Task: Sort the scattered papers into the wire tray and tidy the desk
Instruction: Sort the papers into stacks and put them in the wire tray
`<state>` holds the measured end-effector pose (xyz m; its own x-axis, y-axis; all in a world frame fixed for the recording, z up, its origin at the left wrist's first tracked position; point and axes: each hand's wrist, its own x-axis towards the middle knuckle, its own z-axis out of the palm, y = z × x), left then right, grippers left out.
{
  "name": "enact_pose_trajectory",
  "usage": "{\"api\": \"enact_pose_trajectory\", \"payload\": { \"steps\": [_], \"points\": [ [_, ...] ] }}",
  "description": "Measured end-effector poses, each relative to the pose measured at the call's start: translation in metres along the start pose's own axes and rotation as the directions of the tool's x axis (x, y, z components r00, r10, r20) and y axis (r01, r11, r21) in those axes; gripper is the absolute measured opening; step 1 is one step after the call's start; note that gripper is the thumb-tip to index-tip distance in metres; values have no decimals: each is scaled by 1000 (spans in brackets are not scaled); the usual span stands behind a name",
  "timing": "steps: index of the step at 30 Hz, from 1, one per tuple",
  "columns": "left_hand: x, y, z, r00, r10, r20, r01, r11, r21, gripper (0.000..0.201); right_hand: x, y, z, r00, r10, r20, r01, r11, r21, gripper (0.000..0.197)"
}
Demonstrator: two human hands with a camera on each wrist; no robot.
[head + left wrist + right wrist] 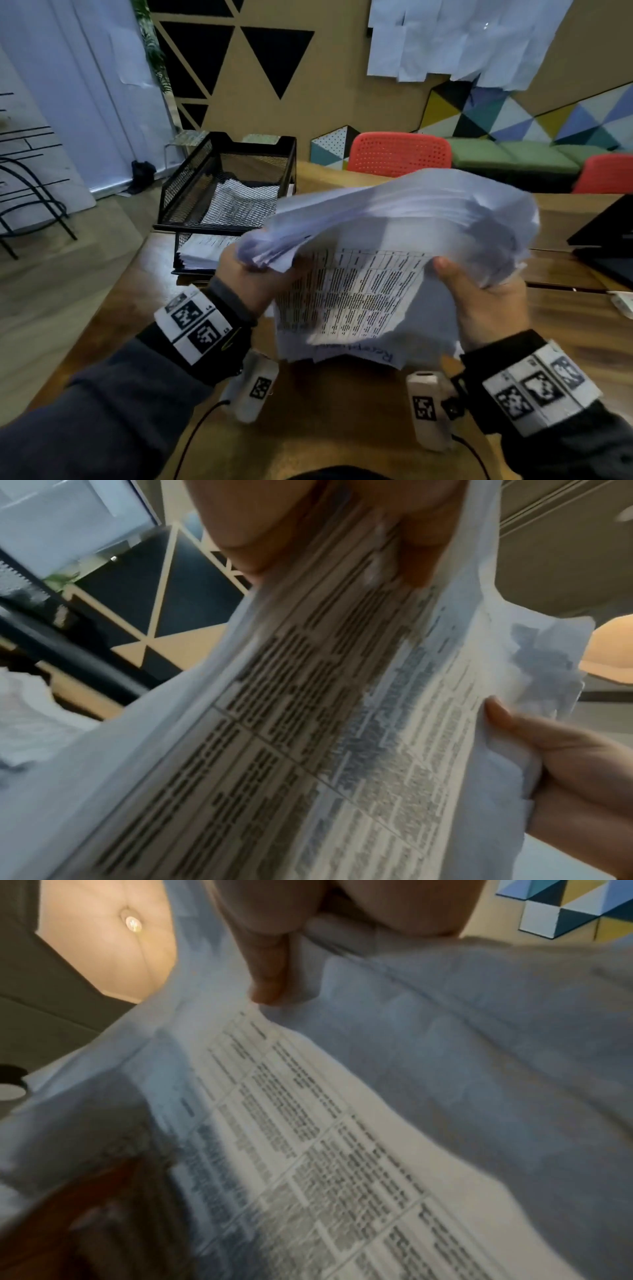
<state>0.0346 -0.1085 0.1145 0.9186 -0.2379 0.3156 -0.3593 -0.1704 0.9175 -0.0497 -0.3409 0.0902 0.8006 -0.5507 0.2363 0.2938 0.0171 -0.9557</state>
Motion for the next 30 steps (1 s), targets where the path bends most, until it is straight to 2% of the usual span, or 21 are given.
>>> {"api": "enact_pose_trajectory", "payload": {
  "steps": [1,2,4,5,7,9,13,15,17,19,21,23,25,27,29,30],
  "points": [
    [1,4,-6,995,85,56,-80,993,-88,34,2,-4,-2,999,-24,49,21,998,66,31],
    [2,5,-11,989,117,93,-106,988,-113,29,4,-6,-4,994,-38,101,27,994,102,37],
    [1,1,-5,993,55,107,-33,980,-194,28,4,-5,-1,982,-15,190,3,998,64,50],
    [0,3,1,994,41,106,-19,981,-196,30,4,0,2,983,10,183,-14,1000,21,46],
    [-3,0,17,998,40,54,-30,985,-170,36,1,4,13,995,-4,97,10,998,-67,23],
    [-8,11,25,999,33,-25,-38,960,-276,38,-4,0,25,996,-86,14,86,993,-85,24],
    [-13,24,31,990,134,-45,-141,899,-415,28,-16,-17,38,953,-288,-99,291,957,15,21],
    [-17,27,33,988,147,-40,-149,873,-464,34,-22,-16,40,930,-361,-67,363,932,12,41],
    [-19,12,33,993,115,-29,-116,881,-460,42,-27,-13,41,949,-313,-16,314,950,1,60],
    [-21,-7,30,999,35,4,-30,916,-401,45,-28,-5,40,947,-320,-21,316,943,-108,66],
    [-21,-20,26,999,-25,46,37,956,-291,43,-25,-1,37,899,-439,-8,428,879,-210,71],
    [-20,-27,22,996,-62,61,73,976,-205,27,-18,-7,31,819,-573,24,560,790,-250,68],
    [-16,-27,19,991,-114,69,125,972,-198,21,-7,-18,26,725,-680,111,673,664,-326,68],
    [-11,-24,15,990,-128,58,138,965,-224,28,2,-28,24,635,-740,223,745,508,-433,56],
    [-7,-19,12,996,-73,40,80,972,-219,30,9,-32,23,592,-750,296,754,385,-532,37],
    [-6,-15,10,998,-35,50,45,977,-209,38,10,-33,23,596,-740,312,740,355,-571,32]
  ]
}}
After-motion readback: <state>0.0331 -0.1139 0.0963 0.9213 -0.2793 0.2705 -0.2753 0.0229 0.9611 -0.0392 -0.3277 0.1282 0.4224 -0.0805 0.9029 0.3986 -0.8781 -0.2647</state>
